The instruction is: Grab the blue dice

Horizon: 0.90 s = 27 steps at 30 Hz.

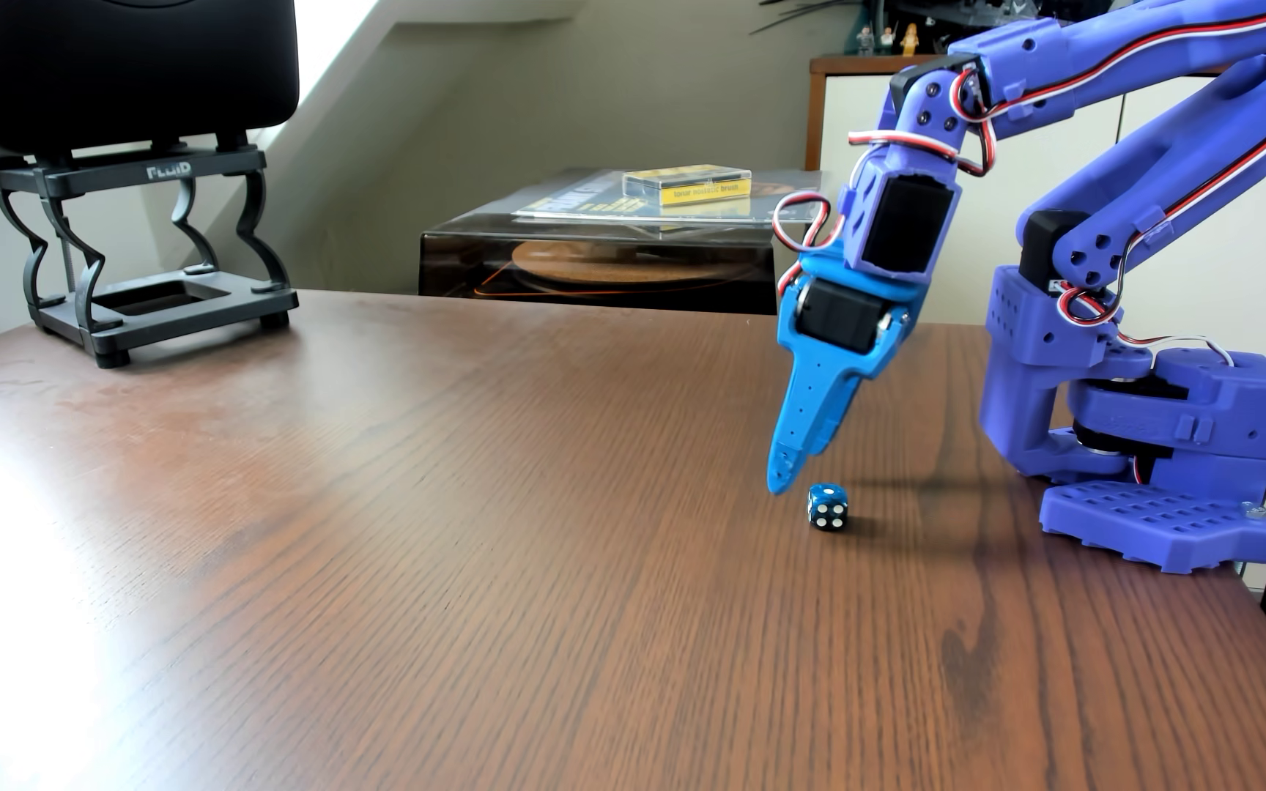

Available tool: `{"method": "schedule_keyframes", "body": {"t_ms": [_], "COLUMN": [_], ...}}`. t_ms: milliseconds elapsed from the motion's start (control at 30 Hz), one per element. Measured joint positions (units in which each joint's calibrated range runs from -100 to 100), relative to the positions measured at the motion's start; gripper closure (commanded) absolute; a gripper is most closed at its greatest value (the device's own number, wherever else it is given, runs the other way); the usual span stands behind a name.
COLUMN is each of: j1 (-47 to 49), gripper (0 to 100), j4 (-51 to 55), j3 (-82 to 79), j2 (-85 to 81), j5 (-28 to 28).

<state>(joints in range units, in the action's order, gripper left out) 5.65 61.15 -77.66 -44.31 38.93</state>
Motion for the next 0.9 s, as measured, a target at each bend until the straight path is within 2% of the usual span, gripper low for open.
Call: {"method": "schedule_keyframes", "body": {"t_ms": [367,900], "j1": [-1.46,6.5], "gripper": [71,71], "j4": [1.91,4.87], "j3": [-0.45,-0.45], "j2": [0.0,0.0], "j5": [-1.15,-3.71]}}
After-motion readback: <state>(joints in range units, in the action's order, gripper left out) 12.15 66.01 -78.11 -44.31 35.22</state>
